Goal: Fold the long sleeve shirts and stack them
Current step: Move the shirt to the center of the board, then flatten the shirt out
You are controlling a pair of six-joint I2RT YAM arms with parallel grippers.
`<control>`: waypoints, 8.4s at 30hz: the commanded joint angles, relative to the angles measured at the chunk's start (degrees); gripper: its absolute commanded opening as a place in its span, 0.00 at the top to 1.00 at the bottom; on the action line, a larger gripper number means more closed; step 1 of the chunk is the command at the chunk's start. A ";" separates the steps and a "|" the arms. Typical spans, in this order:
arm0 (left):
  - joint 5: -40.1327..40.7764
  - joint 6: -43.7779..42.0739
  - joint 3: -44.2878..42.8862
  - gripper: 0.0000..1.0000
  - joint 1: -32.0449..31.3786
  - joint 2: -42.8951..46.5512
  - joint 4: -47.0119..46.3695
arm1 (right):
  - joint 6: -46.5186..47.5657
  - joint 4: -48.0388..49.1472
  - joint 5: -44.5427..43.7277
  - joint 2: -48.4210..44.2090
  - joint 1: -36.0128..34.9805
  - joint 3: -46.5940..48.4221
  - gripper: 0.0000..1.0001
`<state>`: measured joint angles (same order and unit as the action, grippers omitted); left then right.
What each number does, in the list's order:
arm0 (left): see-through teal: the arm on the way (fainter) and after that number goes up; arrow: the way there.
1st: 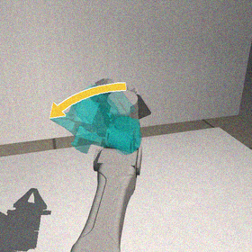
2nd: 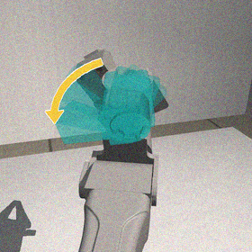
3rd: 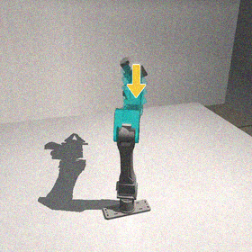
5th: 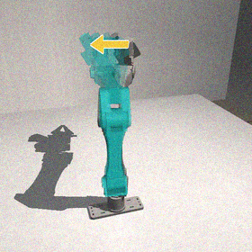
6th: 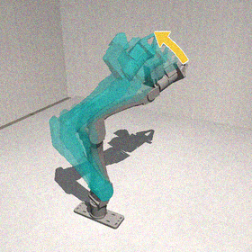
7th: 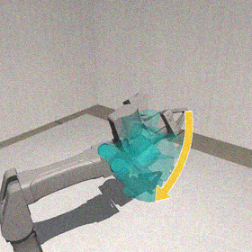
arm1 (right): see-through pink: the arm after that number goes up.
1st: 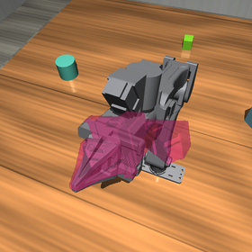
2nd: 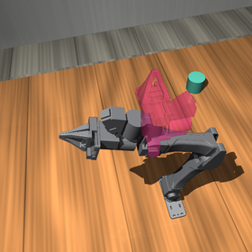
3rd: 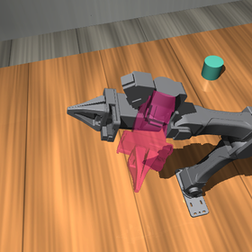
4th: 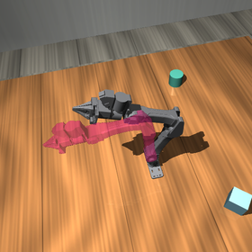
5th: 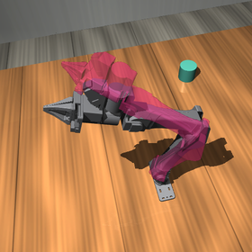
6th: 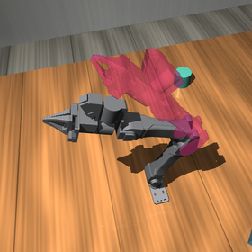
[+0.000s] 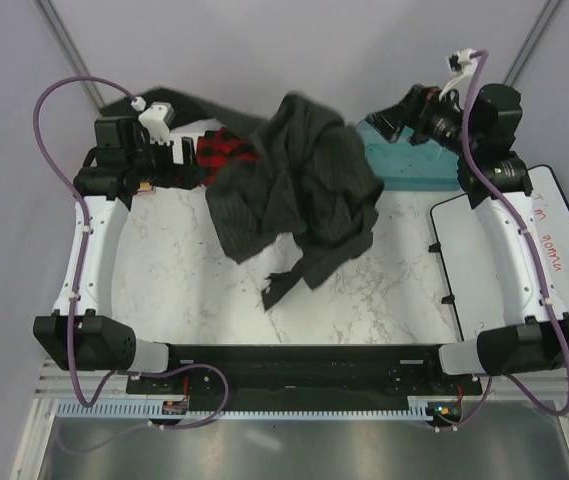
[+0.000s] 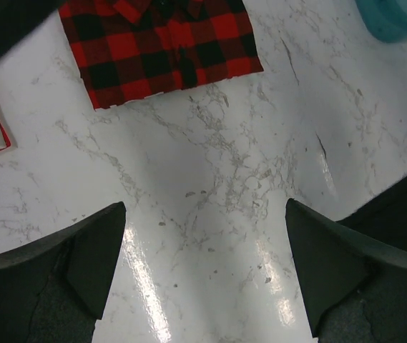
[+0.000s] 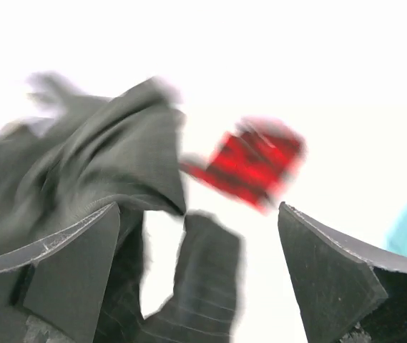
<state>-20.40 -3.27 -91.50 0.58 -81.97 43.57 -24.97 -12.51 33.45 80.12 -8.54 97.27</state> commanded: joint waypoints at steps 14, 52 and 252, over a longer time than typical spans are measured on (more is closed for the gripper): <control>-15.16 -36.87 26.55 0.09 -1.96 8.41 12.32 | 45.44 -41.45 -5.41 4.26 -8.33 -24.84 0.11; -25.11 -27.79 19.71 0.98 -10.16 19.40 5.12 | 45.62 -39.50 -23.71 31.78 -8.61 4.14 0.42; -20.21 -36.70 16.10 0.30 -13.33 -0.62 11.53 | 48.09 -35.83 -23.61 23.15 -9.75 -5.43 1.00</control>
<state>-36.84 -35.07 -69.73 -15.33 -80.12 52.45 21.89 -48.47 9.10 105.43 -18.46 91.83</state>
